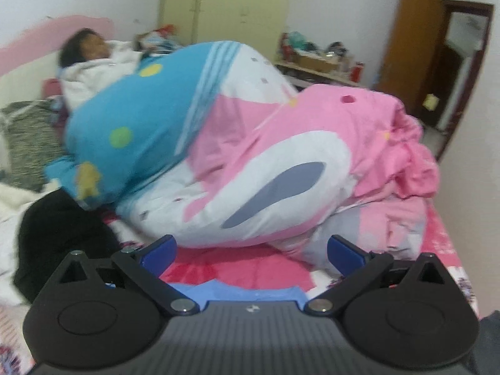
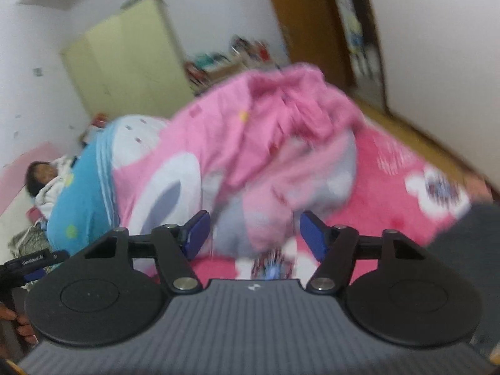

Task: Fold clothes
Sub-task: 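Grasp the shirt sleeve with the right gripper while the left gripper grasps the shoulder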

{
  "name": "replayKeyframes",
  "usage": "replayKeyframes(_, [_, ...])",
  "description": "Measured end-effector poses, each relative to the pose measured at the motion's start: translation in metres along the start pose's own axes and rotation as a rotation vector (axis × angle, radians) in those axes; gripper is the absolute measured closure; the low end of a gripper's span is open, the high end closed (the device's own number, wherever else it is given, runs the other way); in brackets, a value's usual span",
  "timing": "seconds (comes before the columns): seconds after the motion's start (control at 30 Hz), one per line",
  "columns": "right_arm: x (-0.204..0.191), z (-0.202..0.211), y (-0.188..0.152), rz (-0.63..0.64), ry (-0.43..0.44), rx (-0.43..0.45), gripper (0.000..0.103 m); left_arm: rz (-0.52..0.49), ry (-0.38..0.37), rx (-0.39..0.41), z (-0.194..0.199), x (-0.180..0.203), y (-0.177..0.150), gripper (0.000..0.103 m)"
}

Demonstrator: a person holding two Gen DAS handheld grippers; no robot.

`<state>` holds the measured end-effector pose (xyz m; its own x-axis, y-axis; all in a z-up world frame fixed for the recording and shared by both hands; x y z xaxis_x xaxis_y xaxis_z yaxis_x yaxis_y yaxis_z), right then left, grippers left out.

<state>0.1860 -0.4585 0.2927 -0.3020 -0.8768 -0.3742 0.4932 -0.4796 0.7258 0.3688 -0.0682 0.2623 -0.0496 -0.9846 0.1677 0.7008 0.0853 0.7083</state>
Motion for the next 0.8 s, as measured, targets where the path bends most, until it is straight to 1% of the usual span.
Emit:
replayKeyframes(0.03, [-0.003, -0.003, -0.005, -0.038, -0.015, -0.022, 0.049, -0.007, -0.020, -0.007, -0.007, -0.004, 0.002, 0.000])
replayKeyframes(0.1, [-0.014, -0.011, -0.020, -0.094, -0.039, -0.050, 0.050, -0.025, -0.058, -0.031, -0.024, -0.011, 0.007, 0.000])
replayKeyframes(0.13, [-0.019, -0.019, -0.026, -0.102, -0.046, -0.066, 0.052, -0.046, -0.068, -0.063, -0.037, -0.013, 0.006, 0.000])
replayKeyframes(0.2, [-0.030, -0.038, -0.043, -0.098, -0.071, -0.106, 0.054, -0.090, -0.077, -0.132, -0.065, -0.014, 0.001, 0.000])
replayKeyframes(0.27, [-0.034, -0.065, -0.063, -0.066, -0.083, -0.156, 0.056, -0.122, -0.097, -0.197, -0.095, -0.014, -0.011, 0.001])
replayKeyframes(0.33, [-0.038, -0.093, -0.083, -0.033, -0.095, -0.206, 0.060, -0.124, -0.119, -0.246, -0.124, -0.012, -0.024, 0.001])
replayKeyframes(0.37, [-0.040, -0.107, -0.091, -0.019, -0.098, -0.228, 0.061, -0.121, -0.127, -0.272, -0.140, -0.011, -0.032, 0.004])
replayKeyframes(0.43, [-0.040, -0.144, -0.113, 0.022, -0.097, -0.283, 0.064, -0.108, -0.141, -0.320, -0.174, -0.006, -0.050, 0.007])
replayKeyframes(0.5, [-0.033, -0.183, -0.136, 0.081, -0.096, -0.336, 0.065, -0.116, -0.154, -0.360, -0.206, 0.002, -0.071, 0.009])
replayKeyframes(0.6, [-0.024, -0.234, -0.168, 0.226, -0.111, -0.407, 0.066, -0.168, -0.186, -0.427, -0.250, 0.022, -0.103, 0.016])
replayKeyframes(0.7, [-0.010, -0.279, -0.192, 0.363, -0.111, -0.488, 0.064, -0.215, -0.250, -0.524, -0.296, 0.047, -0.137, 0.026])
replayKeyframes(0.77, [0.003, -0.301, -0.200, 0.413, -0.109, -0.531, 0.063, -0.213, -0.283, -0.608, -0.324, 0.059, -0.156, 0.037])
replayKeyframes(0.8, [0.009, -0.311, -0.202, 0.425, -0.098, -0.548, 0.062, -0.200, -0.300, -0.649, -0.338, 0.064, -0.164, 0.040])
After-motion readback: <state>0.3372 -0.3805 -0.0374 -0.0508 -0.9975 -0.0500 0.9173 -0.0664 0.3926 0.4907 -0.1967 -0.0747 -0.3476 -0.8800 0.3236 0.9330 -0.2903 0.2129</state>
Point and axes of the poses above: each gripper's, at about its wrist camera, not at the fingertips, and z roughly against the way its jaws point, x to its right, y to its top, the point moved 3 cm from there along -z, roughly the way its jaws point, and after that the axes turned 3 degrees about -x, right-handed, at the moved point
